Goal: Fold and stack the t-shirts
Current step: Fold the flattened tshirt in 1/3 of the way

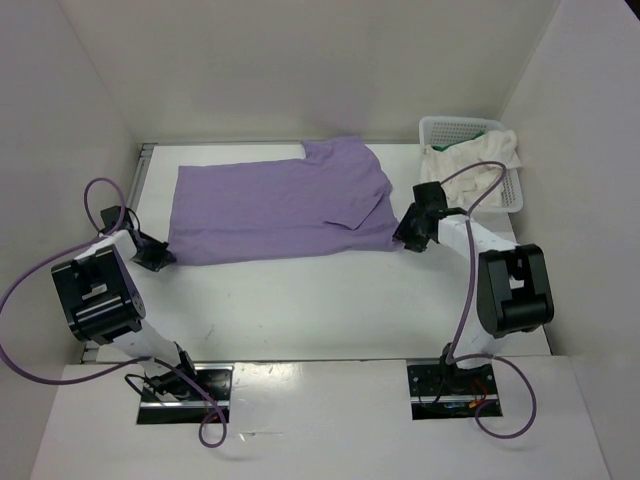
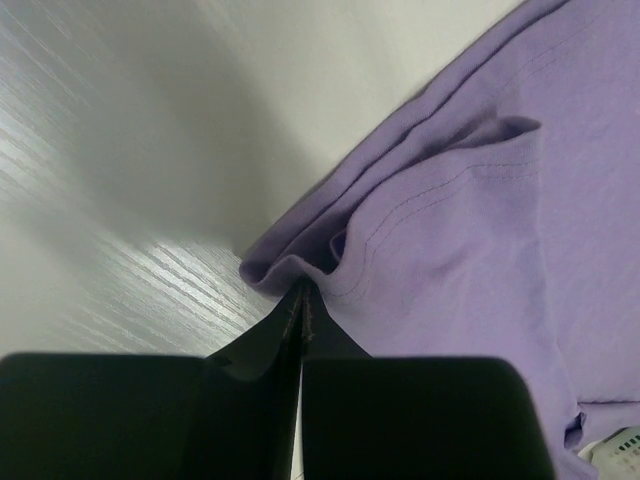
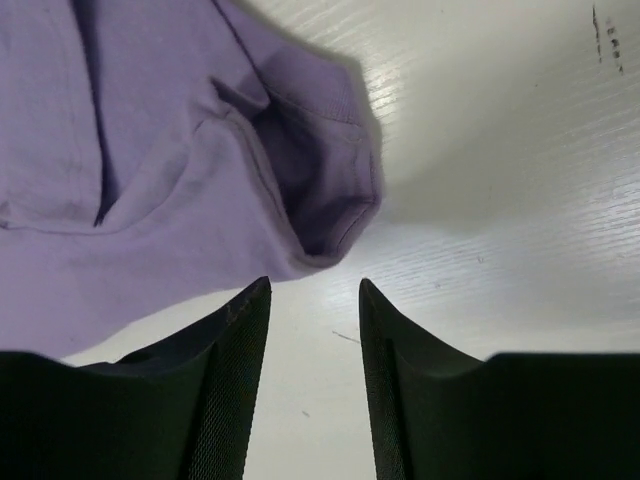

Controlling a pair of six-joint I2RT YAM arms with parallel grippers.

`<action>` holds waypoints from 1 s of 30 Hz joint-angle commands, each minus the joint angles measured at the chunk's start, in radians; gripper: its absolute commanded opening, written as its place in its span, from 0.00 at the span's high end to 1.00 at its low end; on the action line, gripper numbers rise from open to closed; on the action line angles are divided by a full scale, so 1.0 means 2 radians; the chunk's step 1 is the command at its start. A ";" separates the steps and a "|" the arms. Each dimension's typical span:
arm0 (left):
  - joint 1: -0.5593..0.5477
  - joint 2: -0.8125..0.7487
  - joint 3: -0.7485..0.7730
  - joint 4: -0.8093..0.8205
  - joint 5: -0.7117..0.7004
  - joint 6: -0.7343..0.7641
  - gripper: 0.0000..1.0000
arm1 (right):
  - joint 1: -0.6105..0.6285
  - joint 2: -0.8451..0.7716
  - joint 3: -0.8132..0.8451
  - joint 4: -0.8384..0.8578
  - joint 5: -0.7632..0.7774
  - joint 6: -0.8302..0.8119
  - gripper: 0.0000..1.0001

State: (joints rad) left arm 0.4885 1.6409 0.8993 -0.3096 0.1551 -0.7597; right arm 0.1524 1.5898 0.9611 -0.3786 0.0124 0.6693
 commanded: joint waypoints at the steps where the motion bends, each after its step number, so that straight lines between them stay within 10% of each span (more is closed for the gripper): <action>1: 0.003 0.007 0.015 0.008 0.009 0.009 1.00 | -0.003 0.022 0.013 0.026 0.015 0.006 0.53; 7: 0.003 0.007 0.020 0.014 0.014 0.004 1.00 | -0.003 0.077 0.043 0.037 0.043 0.006 0.57; 13: 0.003 0.012 0.015 0.014 -0.006 0.004 1.00 | -0.003 0.086 0.042 0.043 0.071 0.017 0.91; 30: 0.060 -0.087 -0.075 -0.087 0.028 0.029 1.00 | -0.057 -0.137 -0.128 -0.052 0.001 0.079 0.92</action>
State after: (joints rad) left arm 0.5659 1.5299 0.7948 -0.4046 0.1650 -0.7315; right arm 0.0582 1.4300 0.7483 -0.4137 0.0338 0.7815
